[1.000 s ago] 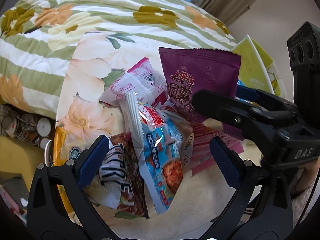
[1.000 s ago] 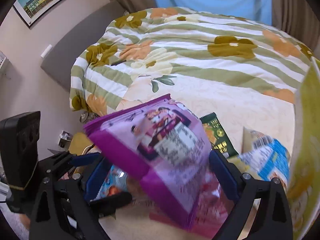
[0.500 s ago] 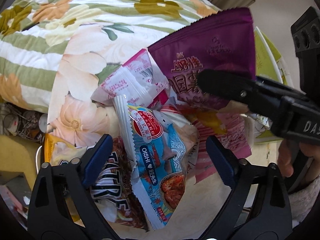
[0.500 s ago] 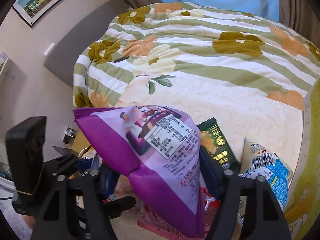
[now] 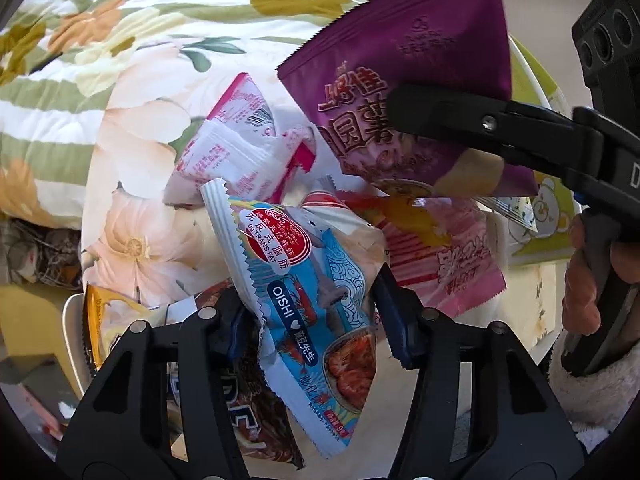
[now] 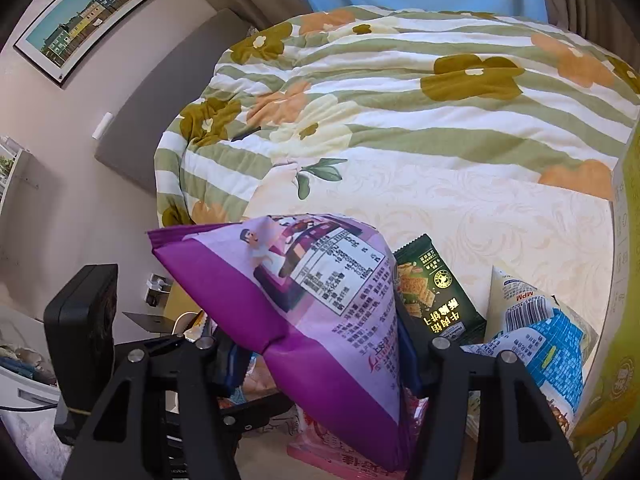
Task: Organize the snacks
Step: 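Grasp the blue OISHI packet with the left tool while the right tool grasps the purple bag, then carry both packets over the green box and open both tools to drop them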
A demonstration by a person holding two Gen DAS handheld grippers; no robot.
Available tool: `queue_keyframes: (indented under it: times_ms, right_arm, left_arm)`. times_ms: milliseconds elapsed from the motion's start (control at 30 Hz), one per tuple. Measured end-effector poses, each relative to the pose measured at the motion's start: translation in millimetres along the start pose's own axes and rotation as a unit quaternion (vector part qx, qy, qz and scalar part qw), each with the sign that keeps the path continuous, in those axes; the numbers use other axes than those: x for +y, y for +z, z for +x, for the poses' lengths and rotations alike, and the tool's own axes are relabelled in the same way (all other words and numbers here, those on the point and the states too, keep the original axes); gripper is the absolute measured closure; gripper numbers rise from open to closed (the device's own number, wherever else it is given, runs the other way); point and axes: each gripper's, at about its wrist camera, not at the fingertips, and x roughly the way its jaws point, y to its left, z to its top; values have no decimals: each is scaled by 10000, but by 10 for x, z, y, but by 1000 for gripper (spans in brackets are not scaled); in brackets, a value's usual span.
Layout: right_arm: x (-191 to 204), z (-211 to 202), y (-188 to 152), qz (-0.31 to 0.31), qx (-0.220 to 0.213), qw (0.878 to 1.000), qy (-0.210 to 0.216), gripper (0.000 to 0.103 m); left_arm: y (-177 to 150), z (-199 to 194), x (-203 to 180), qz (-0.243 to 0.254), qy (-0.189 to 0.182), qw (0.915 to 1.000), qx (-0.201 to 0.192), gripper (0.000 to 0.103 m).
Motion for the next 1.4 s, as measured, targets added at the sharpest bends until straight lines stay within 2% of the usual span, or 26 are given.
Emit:
queue_keyframes:
  times_ms: [400,800,1000,1200,1400]
  right_arm:
    - [93,-228,-35,199,-336,9992,91,48]
    - [322,-658,-169,355,-819,9960,26,48]
    - [473,-888,-282,357,-1099,9933,-39,48]
    - [526,-1201,-404,448,-1454,9882,-196,48]
    - [403,-1642,-522,830,-1869,9780,-413,48]
  left_arm:
    - [-116,-301,-66,162,27,9996,-232,55]
    - [-299,-819,-58,254,58,9970,-726,55]
    - [-345,-1113,-89,307,-66,9942,-1031,55]
    - [-230,-1353,-238,547,-261,9892,-1332,55]
    - [-34,-1468,-566,835,-454,9845,-1477,54]
